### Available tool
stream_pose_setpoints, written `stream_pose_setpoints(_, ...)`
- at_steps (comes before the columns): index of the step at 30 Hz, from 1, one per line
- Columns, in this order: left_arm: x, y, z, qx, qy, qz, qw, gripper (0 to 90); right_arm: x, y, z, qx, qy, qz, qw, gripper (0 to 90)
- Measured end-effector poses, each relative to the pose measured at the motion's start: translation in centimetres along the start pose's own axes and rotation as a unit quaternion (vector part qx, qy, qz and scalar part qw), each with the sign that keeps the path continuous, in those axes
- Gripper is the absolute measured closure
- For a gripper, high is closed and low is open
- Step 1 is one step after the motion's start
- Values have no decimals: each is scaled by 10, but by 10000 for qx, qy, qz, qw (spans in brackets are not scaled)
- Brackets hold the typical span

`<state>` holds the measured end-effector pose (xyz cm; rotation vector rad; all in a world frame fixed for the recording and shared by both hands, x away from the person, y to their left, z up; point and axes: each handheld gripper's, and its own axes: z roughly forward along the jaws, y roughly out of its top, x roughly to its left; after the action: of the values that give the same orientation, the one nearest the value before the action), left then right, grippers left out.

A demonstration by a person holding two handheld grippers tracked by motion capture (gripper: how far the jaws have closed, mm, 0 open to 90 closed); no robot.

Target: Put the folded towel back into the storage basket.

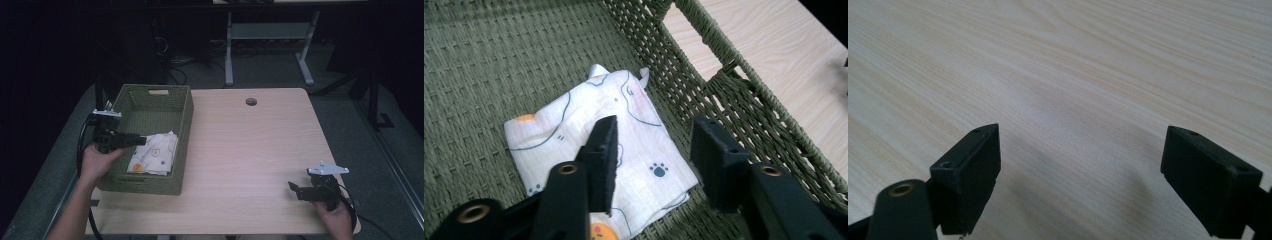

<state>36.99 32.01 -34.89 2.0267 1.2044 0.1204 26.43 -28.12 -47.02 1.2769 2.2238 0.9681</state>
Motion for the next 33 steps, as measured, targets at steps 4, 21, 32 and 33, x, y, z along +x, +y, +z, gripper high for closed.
stream_pose_setpoints(4, -2, -1, 0, 19, 110, -21, 9999, 454, 0, 0, -1, -19, 16, 6, 10000, 158)
stream_pose_setpoints(21, -26, 5, -1, 31, 310, 46, 9995, 331, 1, 2, -4, -78, 84, -27, 9999, 157)
stream_pose_setpoints(32, -34, 6, 0, 63, 349, -11, 9994, 306, -2, 1, -10, -193, 95, 32, 9998, 158)
stream_pose_setpoints(33, -34, 6, 0, 63, 349, -11, 9994, 305, -2, 1, -10, -193, 95, 32, 9998, 158)
